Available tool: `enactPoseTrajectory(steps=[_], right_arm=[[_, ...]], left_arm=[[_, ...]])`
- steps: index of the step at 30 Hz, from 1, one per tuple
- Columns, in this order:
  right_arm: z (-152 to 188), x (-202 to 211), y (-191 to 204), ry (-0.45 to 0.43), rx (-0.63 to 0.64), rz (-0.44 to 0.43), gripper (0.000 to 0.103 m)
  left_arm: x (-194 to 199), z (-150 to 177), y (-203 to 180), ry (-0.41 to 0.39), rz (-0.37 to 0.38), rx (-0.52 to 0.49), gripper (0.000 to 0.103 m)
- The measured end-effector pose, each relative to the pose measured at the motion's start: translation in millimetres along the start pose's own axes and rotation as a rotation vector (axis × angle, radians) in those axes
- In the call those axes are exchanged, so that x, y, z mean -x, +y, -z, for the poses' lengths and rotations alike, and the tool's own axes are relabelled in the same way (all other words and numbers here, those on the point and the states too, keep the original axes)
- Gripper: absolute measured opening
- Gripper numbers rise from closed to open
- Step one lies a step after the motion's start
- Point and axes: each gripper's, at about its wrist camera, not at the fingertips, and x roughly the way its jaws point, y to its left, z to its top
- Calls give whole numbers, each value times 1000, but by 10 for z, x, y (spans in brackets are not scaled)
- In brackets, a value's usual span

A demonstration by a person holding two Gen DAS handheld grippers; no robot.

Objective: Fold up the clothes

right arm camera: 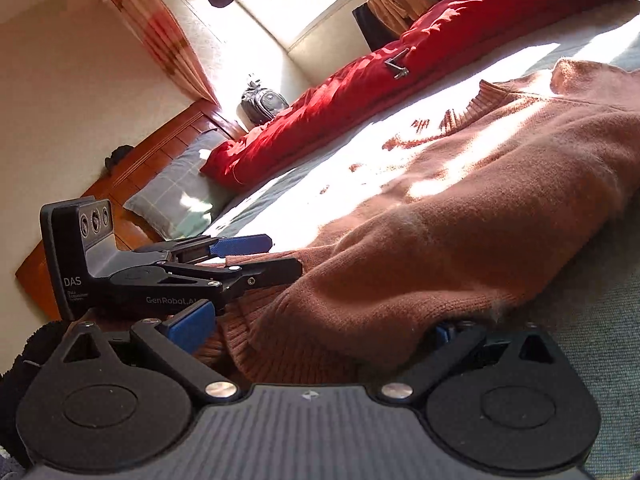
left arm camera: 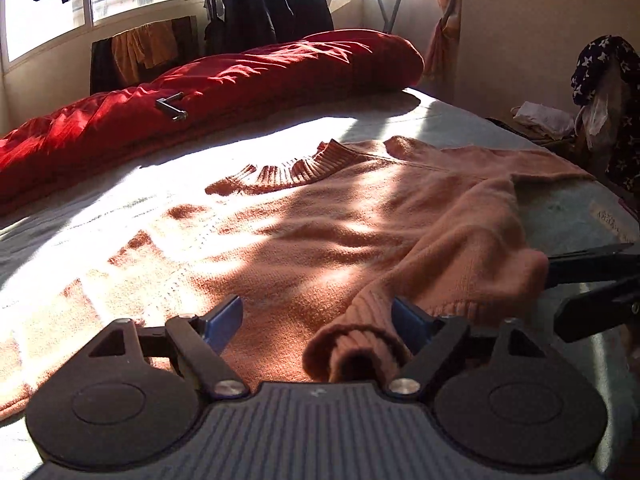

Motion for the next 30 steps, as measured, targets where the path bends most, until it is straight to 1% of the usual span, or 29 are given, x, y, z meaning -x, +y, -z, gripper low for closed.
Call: enactPoseTrajectory(steps=[4, 5, 6, 8, 9, 12, 14, 15, 17, 19, 21, 24, 27, 28, 29, 30], right_arm=[[-18, 190, 37, -89, 31, -95, 102], [-17, 159, 1, -79, 15, -90, 102], [-14, 80, -59, -50, -15, -68, 100], [21, 8, -112, -19, -45, -49, 88], [36, 2, -122, -13, -56, -53, 86], [44, 98, -108, -27, -72, -71, 71], [11, 188, -100, -39, -77, -67, 52], [-7, 229, -96, -42, -78, -60, 46], [-47, 302, -93, -43, -84, -31, 11], [-95, 373, -94, -45, -91, -1, 11], [-141, 457, -71, -45, -92, 11, 11], [-214, 602, -9, -46, -74, 47, 11], [-284, 824, 68, -45, -52, 92, 11], [-304, 918, 96, -45, -45, 107, 11], [-322, 1011, 113, -46, -44, 123, 11], [-332, 1094, 124, -46, -48, 137, 11]], left_arm=[[182, 86, 60, -6, 14, 32, 82], [193, 102, 57, -3, 9, 28, 82], [205, 118, 54, -1, 4, 24, 82], [228, 144, 52, -2, -6, 24, 82], [239, 156, 54, -4, -4, 31, 82], [267, 190, 59, -13, 12, 49, 82], [269, 214, 50, -12, 16, 51, 82], [270, 219, 44, -11, 18, 52, 82], [276, 231, 28, -10, 23, 50, 82], [312, 239, -8, -16, 31, 36, 82], [370, 233, -42, -26, 40, 23, 82], [467, 217, -76, -42, 81, 25, 82], [556, 216, -89, -43, 205, 79, 82], [573, 222, -97, -40, 259, 98, 83], [587, 229, -114, -37, 307, 111, 83], [598, 237, -151, -37, 339, 109, 83]])
